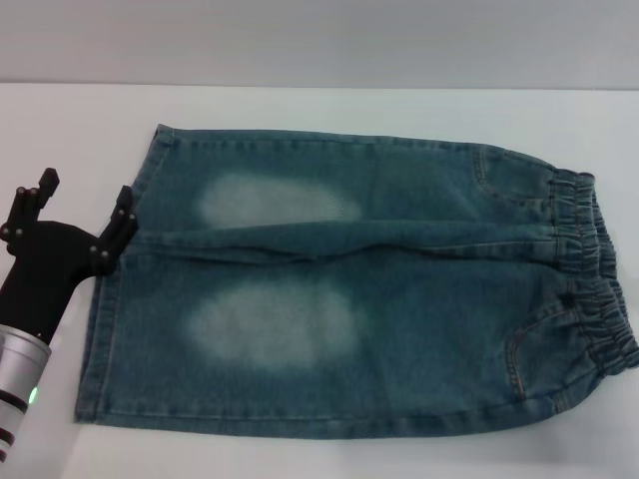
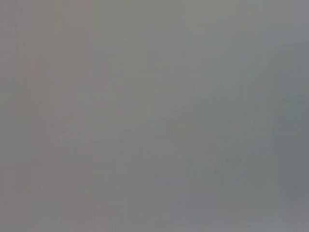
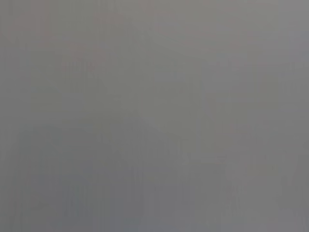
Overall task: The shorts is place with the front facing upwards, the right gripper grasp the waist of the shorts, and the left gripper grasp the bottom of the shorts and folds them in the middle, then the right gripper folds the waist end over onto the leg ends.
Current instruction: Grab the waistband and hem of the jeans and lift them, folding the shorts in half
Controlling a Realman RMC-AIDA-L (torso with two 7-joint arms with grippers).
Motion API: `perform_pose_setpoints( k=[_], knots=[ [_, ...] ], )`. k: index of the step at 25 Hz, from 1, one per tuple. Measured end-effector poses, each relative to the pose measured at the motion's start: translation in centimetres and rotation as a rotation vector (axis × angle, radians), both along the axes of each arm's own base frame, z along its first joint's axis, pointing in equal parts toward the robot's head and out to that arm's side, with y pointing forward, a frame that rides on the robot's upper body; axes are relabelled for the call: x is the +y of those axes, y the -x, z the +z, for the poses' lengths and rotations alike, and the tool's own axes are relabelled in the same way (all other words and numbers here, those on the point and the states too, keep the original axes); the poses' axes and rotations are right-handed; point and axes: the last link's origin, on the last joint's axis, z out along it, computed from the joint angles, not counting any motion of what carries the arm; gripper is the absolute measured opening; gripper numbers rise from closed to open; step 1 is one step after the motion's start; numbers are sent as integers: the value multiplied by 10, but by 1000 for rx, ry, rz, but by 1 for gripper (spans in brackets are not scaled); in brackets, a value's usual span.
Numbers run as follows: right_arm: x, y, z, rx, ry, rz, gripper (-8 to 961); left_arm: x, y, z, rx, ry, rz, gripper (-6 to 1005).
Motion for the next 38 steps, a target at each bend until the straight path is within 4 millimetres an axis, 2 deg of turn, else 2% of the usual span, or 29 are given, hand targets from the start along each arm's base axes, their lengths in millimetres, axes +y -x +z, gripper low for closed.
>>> perform_pose_setpoints(
  k=[23,29,34,38],
  knots=[
    [-2,14,-3,-3,20,98,812,6,-8,1,-13,-7,-27,833],
    [13,25,1,86,30,141,811,19,-12,0,-40,29,10,833],
    [41,33,11,178,129,117,811,43,-21,8,-68,144,76,833],
    [66,43,24,228,238,71,809,55,-34,24,-107,193,118,833]
  ],
)
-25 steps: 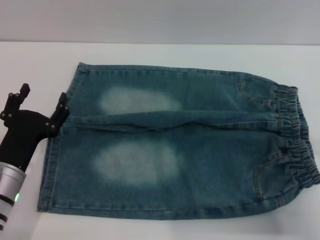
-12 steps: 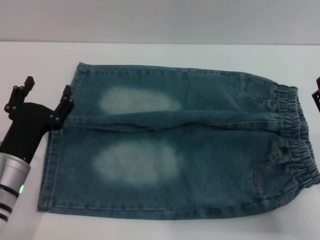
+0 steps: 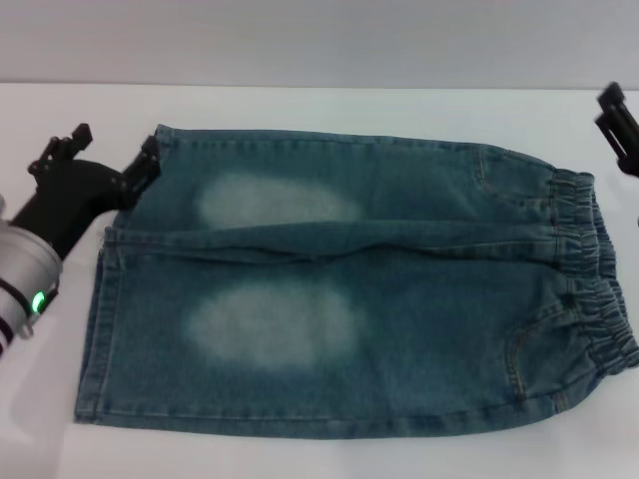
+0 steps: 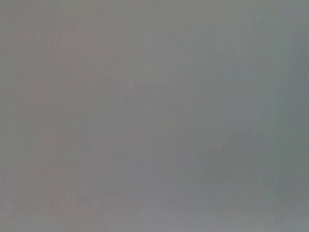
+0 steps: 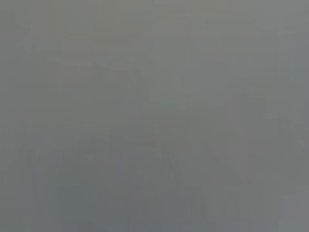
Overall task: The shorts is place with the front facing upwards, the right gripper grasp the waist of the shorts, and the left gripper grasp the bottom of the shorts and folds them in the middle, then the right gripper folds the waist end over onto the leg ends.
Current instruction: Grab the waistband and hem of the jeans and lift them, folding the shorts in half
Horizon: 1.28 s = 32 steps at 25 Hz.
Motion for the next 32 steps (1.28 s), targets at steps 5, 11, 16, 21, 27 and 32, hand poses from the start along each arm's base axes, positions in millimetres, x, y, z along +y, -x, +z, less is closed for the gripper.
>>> perform_pose_setpoints(
  k=[5,11,16,21,27,32],
  knots=[
    [28,22,4,-13,144,-69,807,12,-16,22,1,48,73,833],
    [45,51,8,51,313,-104,805,14,-32,28,74,77,120,834],
    [53,60,21,147,445,-157,804,13,-42,29,73,91,129,834],
    [54,55,40,163,603,-233,802,10,-53,28,85,129,125,834],
    [46,48,54,205,666,-255,801,3,-60,25,144,176,129,834],
    [40,44,69,246,719,-255,802,-6,-70,26,182,217,133,834]
  ],
)
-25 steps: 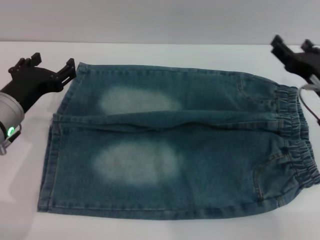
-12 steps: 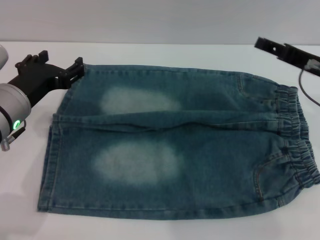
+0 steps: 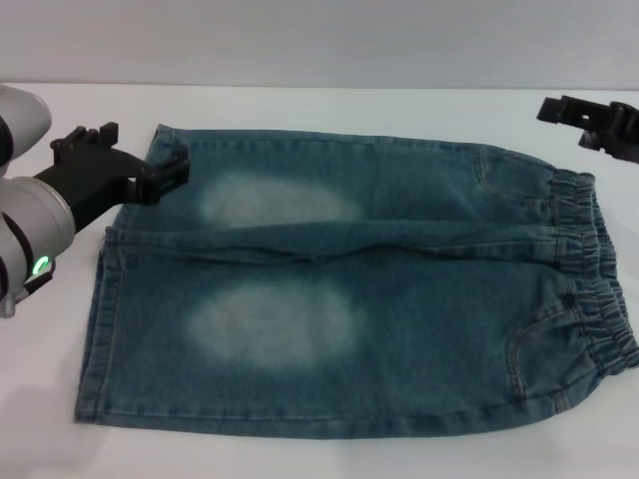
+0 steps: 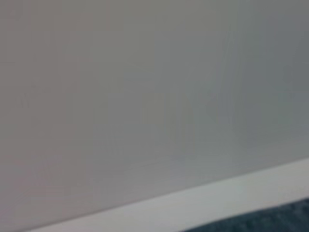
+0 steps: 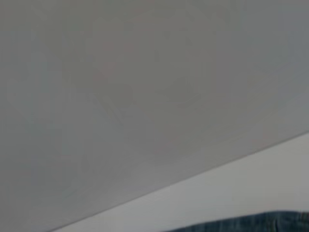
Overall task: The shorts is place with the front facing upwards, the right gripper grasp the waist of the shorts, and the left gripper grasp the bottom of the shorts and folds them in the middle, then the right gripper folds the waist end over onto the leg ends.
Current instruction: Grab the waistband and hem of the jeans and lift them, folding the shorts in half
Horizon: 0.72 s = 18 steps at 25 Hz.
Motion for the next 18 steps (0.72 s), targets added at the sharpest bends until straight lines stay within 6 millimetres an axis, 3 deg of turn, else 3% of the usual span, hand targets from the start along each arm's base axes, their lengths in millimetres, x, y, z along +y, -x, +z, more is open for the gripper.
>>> perform_pose_setpoints(
  k=[11,18],
  knots=[
    [-26,-21,26,63,82,-44,801,-17,9,6,72,104,101,835],
    [-48,-46,37,74,68,-122,801,-38,2,22,87,193,179,835]
  ],
)
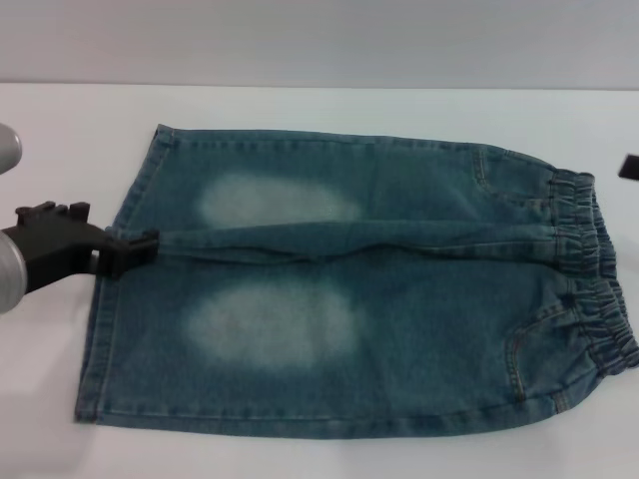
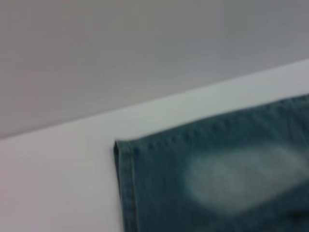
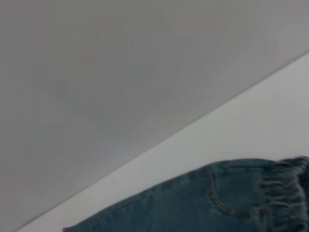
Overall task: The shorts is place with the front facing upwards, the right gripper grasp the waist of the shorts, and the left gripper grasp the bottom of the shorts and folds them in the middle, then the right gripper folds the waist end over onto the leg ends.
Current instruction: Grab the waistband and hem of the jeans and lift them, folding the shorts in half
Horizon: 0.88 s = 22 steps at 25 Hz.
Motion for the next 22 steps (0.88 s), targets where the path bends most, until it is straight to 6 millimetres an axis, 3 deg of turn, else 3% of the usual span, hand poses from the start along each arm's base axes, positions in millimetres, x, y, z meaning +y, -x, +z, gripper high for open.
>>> perform_pose_setpoints(
  k=[6,14,22],
  knots=[
    [-16,-20,-2,-29,13,-52,802,-16,9,9,15,83,136,835],
    [-32,-43,-6,-52,39,-111,802,-34,17,1,19,218,284,835],
    [-32,-50,-12,-41,53,-123,801,-40,23,-8,28,300,369,836]
  ],
)
